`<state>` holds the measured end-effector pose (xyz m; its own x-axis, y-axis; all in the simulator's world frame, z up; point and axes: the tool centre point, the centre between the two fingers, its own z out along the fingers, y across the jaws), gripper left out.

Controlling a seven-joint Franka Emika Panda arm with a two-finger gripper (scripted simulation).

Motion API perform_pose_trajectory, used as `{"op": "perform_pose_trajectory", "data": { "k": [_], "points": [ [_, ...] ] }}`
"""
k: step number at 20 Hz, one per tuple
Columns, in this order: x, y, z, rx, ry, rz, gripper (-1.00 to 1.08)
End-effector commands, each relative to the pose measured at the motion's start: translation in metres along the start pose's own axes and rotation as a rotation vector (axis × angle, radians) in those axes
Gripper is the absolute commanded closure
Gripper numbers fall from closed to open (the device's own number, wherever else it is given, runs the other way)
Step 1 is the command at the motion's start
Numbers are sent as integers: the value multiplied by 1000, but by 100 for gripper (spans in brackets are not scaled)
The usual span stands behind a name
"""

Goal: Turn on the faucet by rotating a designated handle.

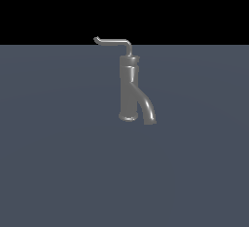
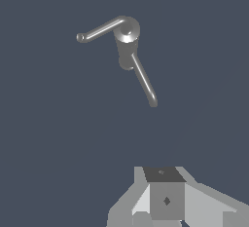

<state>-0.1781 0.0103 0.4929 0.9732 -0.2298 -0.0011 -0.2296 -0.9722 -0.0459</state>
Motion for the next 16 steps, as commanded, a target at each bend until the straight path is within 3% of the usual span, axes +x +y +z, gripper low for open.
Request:
{"op": "perform_pose_trajectory", "data": {
  "k": [1,16],
  "points": [
    [15,-6,5,10,-6,60,108],
    [102,-45,54,29,-34,438,108]
  ]
}}
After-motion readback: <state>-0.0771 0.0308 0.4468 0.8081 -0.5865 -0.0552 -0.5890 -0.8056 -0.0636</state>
